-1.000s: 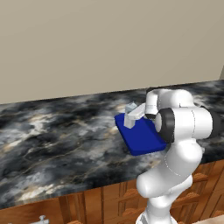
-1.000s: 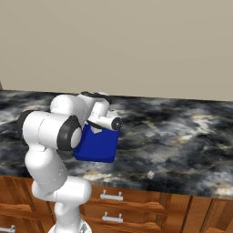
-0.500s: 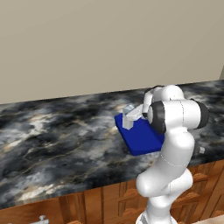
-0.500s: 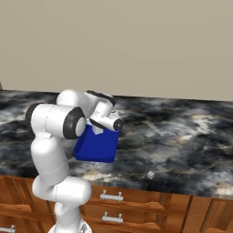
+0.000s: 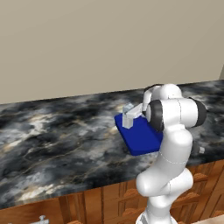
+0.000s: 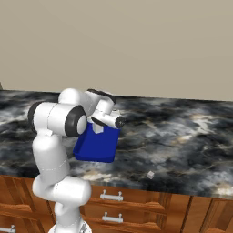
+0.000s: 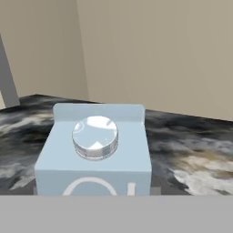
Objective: Take out the milk from the fridge and place it on the tray on the counter. Then take the sugar cube near the tray and place it in the tray.
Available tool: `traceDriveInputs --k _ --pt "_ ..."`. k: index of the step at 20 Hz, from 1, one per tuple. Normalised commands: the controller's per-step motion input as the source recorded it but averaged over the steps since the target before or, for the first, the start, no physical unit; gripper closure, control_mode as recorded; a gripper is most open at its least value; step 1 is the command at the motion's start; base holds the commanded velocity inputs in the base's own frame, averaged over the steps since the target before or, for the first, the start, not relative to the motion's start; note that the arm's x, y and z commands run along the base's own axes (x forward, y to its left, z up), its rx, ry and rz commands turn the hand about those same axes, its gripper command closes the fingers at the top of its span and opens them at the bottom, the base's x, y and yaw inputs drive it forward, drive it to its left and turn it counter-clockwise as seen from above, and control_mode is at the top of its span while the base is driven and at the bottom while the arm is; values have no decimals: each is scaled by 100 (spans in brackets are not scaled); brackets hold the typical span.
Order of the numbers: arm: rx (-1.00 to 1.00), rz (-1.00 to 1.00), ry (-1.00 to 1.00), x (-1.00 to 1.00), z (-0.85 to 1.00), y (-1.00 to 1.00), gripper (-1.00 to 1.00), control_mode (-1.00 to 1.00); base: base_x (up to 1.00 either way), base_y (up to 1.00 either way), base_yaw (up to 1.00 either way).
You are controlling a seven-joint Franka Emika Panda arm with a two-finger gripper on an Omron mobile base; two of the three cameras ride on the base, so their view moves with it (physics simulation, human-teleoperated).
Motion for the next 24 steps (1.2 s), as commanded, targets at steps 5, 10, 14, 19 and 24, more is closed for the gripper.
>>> traceDriveInputs --k 5,10,14,19,24 --pt "-1 0 -3 -9 -3 7 -100 -100 0 0 0" --pt "0 0 -12 -23 4 0 -100 -100 0 0 0" --pt "0 0 -10 -14 12 0 -100 -100 0 0 0" --pt "0 0 -5 -4 30 3 -100 -100 0 0 0" --pt "0 0 4 0 56 3 -100 -100 0 0 0"
